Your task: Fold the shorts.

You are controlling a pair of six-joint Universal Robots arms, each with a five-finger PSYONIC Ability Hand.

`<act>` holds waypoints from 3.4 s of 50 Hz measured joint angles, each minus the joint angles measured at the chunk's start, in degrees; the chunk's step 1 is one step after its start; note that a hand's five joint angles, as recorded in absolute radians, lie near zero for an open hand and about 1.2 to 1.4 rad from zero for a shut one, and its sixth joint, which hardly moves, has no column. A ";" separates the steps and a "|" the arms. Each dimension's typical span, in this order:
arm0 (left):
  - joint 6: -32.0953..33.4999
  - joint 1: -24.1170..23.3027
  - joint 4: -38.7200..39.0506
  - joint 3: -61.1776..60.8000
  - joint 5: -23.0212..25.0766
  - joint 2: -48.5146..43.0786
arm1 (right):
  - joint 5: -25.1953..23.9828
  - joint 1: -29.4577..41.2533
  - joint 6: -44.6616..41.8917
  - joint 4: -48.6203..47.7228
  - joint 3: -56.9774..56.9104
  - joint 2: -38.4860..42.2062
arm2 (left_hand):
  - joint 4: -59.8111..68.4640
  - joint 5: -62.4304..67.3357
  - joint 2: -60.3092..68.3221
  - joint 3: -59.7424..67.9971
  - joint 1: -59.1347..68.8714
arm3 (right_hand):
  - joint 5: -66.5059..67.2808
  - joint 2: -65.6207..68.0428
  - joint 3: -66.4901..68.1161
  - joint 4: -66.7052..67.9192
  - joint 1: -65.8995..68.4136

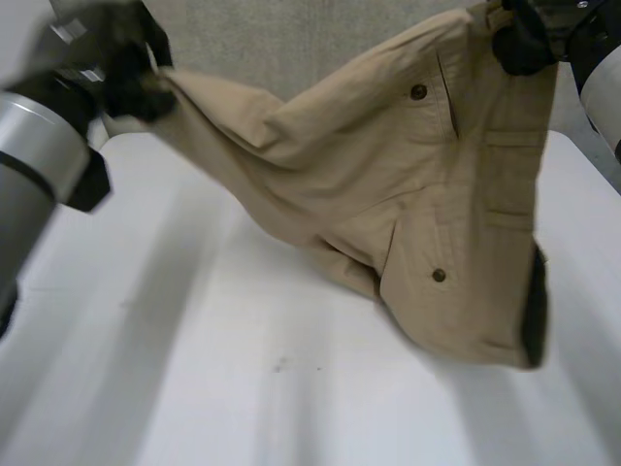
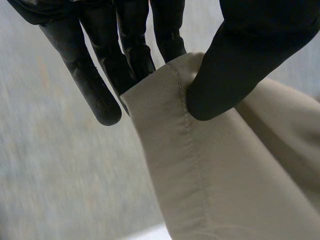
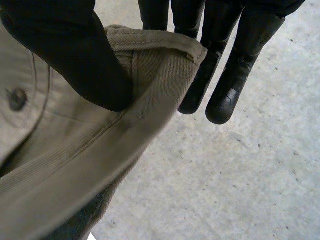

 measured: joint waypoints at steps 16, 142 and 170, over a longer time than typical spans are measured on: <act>0.37 3.03 -0.34 4.03 1.40 23.03 | 3.04 -0.83 -0.53 7.67 -2.15 -12.76 | 0.23 0.00 0.16 0.26 0.00 | 0.00 0.00 0.56 0.00 0.00; 20.34 5.40 7.08 -21.71 11.27 -1.81 | -0.50 -9.04 -28.22 12.40 23.68 9.90 | 0.48 0.00 0.33 0.35 0.00 | 0.01 0.00 0.56 0.01 0.00; 29.54 0.48 21.66 26.38 7.88 -54.40 | 10.72 -5.22 -24.34 -10.64 -1.28 40.53 | -33.45 -31.03 -34.54 -33.95 -37.04 | -44.40 -48.31 -46.95 -47.91 -39.96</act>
